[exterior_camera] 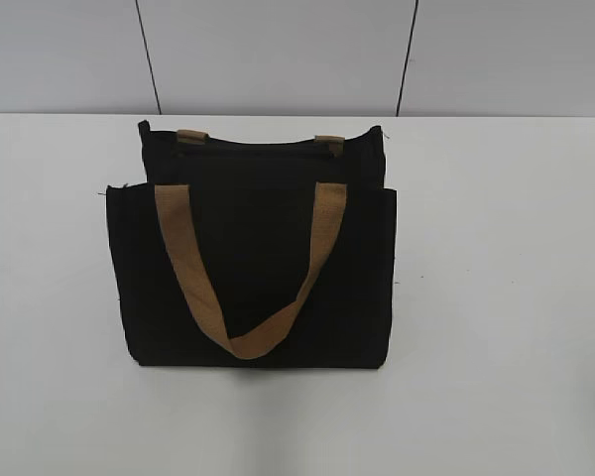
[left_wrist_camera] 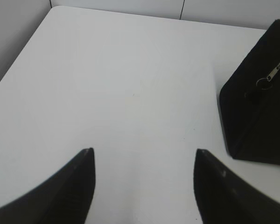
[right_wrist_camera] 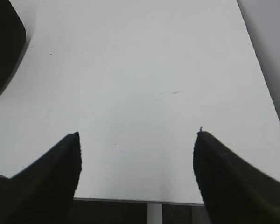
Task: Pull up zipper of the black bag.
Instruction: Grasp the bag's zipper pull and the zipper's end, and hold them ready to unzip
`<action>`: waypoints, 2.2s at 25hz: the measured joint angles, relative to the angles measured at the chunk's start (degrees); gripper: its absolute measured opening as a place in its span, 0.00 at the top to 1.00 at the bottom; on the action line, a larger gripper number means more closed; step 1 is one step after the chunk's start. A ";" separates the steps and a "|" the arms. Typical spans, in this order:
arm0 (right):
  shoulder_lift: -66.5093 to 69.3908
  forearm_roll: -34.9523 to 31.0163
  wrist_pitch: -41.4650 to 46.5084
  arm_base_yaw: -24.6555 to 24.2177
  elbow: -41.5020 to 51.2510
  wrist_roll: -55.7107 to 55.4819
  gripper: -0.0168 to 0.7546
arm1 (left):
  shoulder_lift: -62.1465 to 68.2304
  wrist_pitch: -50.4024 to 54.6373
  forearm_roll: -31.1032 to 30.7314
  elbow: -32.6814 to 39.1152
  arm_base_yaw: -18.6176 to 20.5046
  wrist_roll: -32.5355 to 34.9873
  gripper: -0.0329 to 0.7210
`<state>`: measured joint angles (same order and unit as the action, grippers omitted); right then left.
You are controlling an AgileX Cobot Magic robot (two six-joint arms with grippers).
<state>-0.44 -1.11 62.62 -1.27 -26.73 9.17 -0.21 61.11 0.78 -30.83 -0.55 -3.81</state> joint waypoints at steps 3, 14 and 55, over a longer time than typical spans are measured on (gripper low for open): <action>0.00 0.00 0.00 0.00 0.00 0.00 0.24 | 0.00 0.00 0.00 0.00 0.00 0.00 0.30; 0.00 0.00 0.00 0.00 0.00 0.00 0.24 | 0.00 0.00 0.00 0.00 0.00 0.00 0.30; 0.00 0.00 0.00 0.00 0.00 0.00 0.24 | 48.93 -87.40 -16.21 20.77 -0.77 -6.45 0.41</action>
<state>-0.44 -1.11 62.62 -1.27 -26.73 9.17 48.72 -26.29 -15.43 -10.06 -1.32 -10.27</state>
